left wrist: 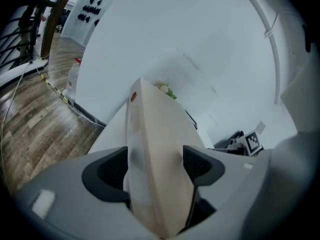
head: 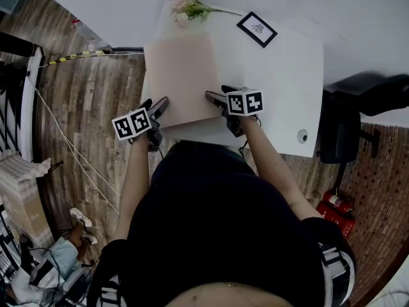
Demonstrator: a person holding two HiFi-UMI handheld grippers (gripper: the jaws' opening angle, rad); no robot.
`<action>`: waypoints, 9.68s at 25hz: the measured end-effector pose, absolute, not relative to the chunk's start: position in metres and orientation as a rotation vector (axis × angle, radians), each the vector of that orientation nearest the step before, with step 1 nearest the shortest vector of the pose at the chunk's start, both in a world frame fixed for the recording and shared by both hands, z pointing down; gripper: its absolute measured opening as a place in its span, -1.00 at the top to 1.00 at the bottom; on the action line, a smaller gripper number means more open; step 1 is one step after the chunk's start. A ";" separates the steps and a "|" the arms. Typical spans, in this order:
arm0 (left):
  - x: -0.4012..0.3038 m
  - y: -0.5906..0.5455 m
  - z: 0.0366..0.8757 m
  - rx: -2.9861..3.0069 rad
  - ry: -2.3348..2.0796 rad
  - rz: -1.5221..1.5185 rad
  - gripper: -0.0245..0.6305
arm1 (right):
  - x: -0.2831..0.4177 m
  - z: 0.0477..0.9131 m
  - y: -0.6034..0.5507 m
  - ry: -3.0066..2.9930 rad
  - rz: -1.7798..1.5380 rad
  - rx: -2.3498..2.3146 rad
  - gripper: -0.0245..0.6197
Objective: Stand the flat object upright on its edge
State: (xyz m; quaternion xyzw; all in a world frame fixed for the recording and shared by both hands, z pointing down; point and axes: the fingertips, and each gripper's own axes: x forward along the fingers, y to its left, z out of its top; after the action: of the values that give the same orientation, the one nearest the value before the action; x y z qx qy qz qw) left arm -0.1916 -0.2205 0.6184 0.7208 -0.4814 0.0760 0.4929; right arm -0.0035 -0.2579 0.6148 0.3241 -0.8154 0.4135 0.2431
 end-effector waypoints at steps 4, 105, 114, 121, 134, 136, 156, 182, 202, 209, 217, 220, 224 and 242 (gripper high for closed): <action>-0.188 -0.220 0.621 1.737 -1.131 0.176 -0.09 | -0.005 0.620 -0.256 -2.211 1.196 0.851 0.06; -0.146 -0.229 0.445 2.263 -1.517 0.584 -0.05 | -0.041 0.612 -0.224 -2.482 1.539 0.566 0.06; -0.148 -0.231 0.448 2.226 -1.547 0.543 -0.17 | -0.041 0.612 -0.224 -2.484 1.522 0.575 0.06; -0.151 -0.234 0.453 2.157 -1.528 0.496 -0.21 | -0.039 0.614 -0.222 -2.464 1.596 0.589 0.06; -0.122 -0.220 0.432 2.218 -1.477 0.495 -0.21 | -0.026 0.592 -0.213 -2.549 1.351 0.651 0.13; -0.116 -0.214 0.425 2.225 -1.472 0.482 -0.21 | -0.025 0.584 -0.206 -2.575 1.315 0.642 0.28; -0.125 -0.235 0.439 2.147 -1.448 0.427 -0.40 | -0.031 0.595 -0.215 -2.551 1.306 0.673 0.50; -0.101 -0.238 0.432 2.249 -1.423 0.559 -0.05 | -0.024 0.598 -0.212 -2.537 1.313 0.743 0.59; -0.073 -0.235 0.428 2.379 -1.417 0.650 -0.05 | -0.028 0.603 -0.212 -2.504 1.252 0.772 0.62; -0.061 -0.233 0.426 2.425 -1.393 0.676 -0.05 | -0.030 0.605 -0.211 -2.491 1.215 0.774 0.64; -0.054 -0.233 0.428 2.459 -1.365 0.693 -0.06 | -0.032 0.607 -0.213 -2.483 1.206 0.790 0.64; -0.054 -0.232 0.427 2.463 -1.359 0.688 -0.06 | -0.031 0.606 -0.212 -2.483 1.204 0.796 0.64; -0.051 -0.232 0.428 2.477 -1.345 0.687 -0.06 | -0.031 0.607 -0.212 -2.480 1.211 0.802 0.64; -0.052 -0.232 0.426 2.481 -1.238 0.548 -0.06 | -0.032 0.609 -0.214 -2.467 1.209 0.831 0.64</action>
State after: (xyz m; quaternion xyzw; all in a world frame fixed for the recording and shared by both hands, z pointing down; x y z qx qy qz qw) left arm -0.0523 -0.2325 0.4261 0.8669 -0.4325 0.1916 0.1571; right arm -0.0323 -0.2141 0.6090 0.2867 -0.8515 0.4175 0.1354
